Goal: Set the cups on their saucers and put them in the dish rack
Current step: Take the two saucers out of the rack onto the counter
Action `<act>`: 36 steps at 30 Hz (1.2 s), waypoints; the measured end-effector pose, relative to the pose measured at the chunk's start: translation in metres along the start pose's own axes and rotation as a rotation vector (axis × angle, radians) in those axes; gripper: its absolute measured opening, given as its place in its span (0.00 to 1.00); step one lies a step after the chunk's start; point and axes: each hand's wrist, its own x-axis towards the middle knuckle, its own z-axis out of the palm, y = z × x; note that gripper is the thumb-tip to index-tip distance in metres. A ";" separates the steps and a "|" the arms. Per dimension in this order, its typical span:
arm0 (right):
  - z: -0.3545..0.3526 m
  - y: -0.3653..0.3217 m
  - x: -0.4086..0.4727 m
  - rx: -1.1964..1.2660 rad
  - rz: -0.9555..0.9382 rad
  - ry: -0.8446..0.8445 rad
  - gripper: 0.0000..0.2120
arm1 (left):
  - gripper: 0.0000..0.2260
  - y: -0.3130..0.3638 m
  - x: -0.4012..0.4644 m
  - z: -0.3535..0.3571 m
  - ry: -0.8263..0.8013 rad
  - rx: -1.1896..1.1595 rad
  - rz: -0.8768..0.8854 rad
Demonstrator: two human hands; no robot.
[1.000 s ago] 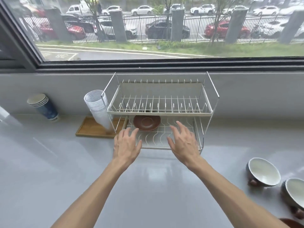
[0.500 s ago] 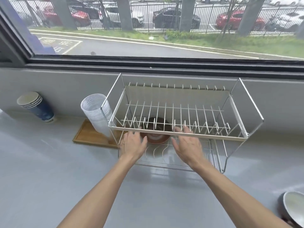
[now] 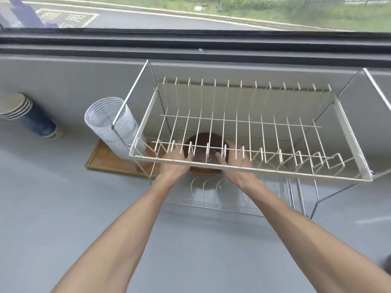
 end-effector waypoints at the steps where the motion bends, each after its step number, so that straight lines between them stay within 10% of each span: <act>1: 0.001 -0.003 0.001 0.039 0.016 0.020 0.27 | 0.24 0.000 0.000 0.001 -0.007 -0.008 -0.009; 13: 0.000 0.009 -0.004 0.400 0.175 -0.005 0.08 | 0.30 0.018 -0.008 0.013 -0.035 -0.269 -0.074; 19: -0.010 0.014 -0.032 0.426 0.215 0.055 0.27 | 0.29 0.021 -0.031 0.015 -0.030 -0.290 -0.075; 36: -0.041 0.032 -0.174 0.469 0.292 0.085 0.23 | 0.28 0.028 -0.162 0.019 -0.040 -0.272 0.014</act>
